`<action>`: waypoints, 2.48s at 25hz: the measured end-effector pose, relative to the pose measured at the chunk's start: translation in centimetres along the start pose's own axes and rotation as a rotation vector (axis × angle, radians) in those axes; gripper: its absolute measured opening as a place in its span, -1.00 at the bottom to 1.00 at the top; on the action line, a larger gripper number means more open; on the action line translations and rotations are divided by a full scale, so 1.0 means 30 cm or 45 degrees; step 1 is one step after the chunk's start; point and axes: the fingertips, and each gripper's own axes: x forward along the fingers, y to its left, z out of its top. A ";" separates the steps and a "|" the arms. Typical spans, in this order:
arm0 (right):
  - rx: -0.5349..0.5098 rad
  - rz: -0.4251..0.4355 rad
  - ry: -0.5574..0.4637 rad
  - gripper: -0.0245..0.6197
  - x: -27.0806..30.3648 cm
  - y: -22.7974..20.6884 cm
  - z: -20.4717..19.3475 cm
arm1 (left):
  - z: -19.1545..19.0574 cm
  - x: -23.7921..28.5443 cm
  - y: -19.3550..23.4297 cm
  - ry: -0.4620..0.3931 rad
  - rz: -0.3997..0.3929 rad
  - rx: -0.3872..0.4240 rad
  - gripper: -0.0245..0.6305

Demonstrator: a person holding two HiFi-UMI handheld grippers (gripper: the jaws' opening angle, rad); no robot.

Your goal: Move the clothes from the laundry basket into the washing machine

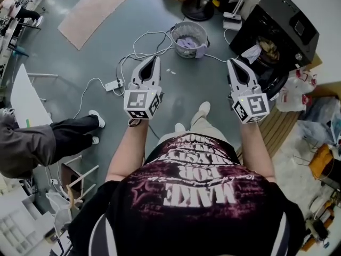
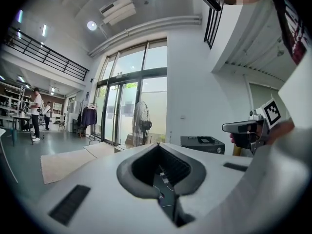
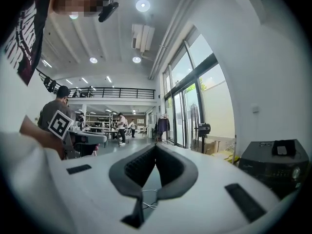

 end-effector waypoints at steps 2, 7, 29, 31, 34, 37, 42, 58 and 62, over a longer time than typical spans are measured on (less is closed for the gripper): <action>0.016 0.008 0.013 -0.91 0.024 -0.038 -0.023 | -0.010 0.041 -0.010 0.015 -0.001 0.013 -0.93; 0.046 0.036 0.033 -0.91 0.111 -0.124 -0.058 | -0.014 0.146 -0.004 0.043 0.008 0.038 -0.93; 0.040 0.180 0.009 -0.91 0.319 -0.498 -0.023 | 0.075 0.553 -0.076 0.007 0.104 0.080 -0.93; 0.041 0.188 0.011 -0.91 0.322 -0.520 -0.021 | 0.086 0.570 -0.090 -0.005 0.114 0.088 -0.93; 0.045 0.189 0.013 -0.91 0.319 -0.554 -0.018 | 0.090 0.598 -0.107 -0.007 0.119 0.099 -0.93; 0.049 0.190 0.019 -0.91 0.324 -0.575 -0.020 | 0.098 0.616 -0.109 -0.009 0.121 0.105 -0.93; 0.058 0.196 0.028 -0.91 0.345 -0.572 -0.027 | 0.093 0.618 -0.089 0.004 0.129 0.112 -0.93; 0.068 0.155 0.065 -0.91 0.487 -0.544 -0.035 | 0.098 0.717 0.020 0.009 0.025 0.123 -0.93; 0.054 0.174 0.077 -0.91 0.549 -0.521 -0.024 | 0.097 0.751 0.061 0.012 0.007 0.116 -0.93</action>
